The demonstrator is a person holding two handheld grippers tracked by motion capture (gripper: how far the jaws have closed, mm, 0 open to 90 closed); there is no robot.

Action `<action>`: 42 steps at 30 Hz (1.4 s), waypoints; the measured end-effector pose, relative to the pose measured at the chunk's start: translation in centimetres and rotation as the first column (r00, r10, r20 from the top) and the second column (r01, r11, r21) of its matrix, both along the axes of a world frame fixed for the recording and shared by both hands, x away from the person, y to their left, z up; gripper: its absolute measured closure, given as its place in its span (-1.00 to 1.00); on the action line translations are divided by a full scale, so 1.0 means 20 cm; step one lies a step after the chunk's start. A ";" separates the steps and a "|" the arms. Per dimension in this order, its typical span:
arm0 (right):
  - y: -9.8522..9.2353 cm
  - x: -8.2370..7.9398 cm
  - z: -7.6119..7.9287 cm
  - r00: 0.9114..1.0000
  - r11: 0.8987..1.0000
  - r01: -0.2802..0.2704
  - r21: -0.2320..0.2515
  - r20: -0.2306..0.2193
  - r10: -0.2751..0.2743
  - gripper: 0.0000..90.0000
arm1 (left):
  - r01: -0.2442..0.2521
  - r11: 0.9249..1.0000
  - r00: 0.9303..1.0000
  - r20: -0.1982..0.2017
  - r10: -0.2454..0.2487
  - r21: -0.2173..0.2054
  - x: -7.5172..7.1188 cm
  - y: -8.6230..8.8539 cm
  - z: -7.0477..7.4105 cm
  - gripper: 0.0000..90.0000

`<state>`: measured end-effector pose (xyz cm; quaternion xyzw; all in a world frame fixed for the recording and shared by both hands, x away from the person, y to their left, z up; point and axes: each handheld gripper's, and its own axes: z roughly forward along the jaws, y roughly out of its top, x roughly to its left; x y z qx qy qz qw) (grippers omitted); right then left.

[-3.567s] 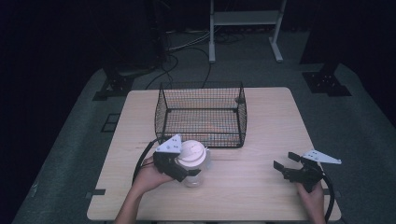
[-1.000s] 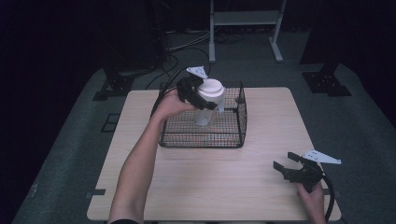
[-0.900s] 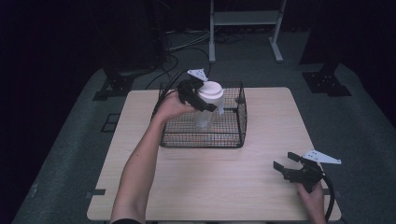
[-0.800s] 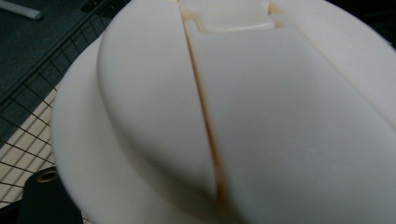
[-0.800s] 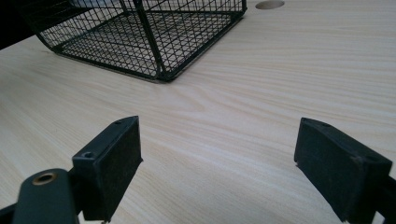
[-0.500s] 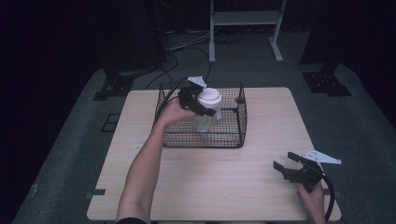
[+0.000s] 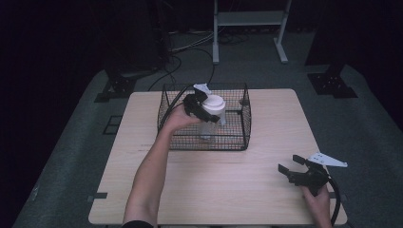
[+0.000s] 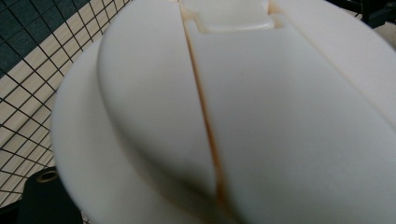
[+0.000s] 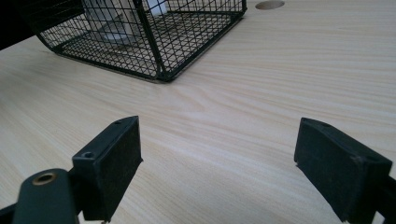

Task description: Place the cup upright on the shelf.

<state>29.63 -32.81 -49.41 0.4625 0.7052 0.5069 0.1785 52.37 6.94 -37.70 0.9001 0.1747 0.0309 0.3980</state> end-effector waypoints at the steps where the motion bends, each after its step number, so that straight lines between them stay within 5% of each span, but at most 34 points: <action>1: 0.00 0.00 0.00 1.000 1.000 0.000 0.000 0.000 0.000 -0.69 | -0.001 1.000 1.000 -0.007 0.001 -0.001 0.00 0.00 0.00 -0.67; 34: 0.00 0.00 0.00 1.000 1.000 -0.001 -0.002 0.000 0.001 -0.69 | 0.004 1.000 1.000 0.019 -0.004 -0.010 -0.05 0.07 -0.03 -0.67; 42: 0.00 0.00 0.00 1.000 1.000 0.000 0.000 -0.002 0.000 -0.69 | 0.016 0.999 1.000 0.016 -0.017 0.029 -0.07 0.07 -0.05 -0.67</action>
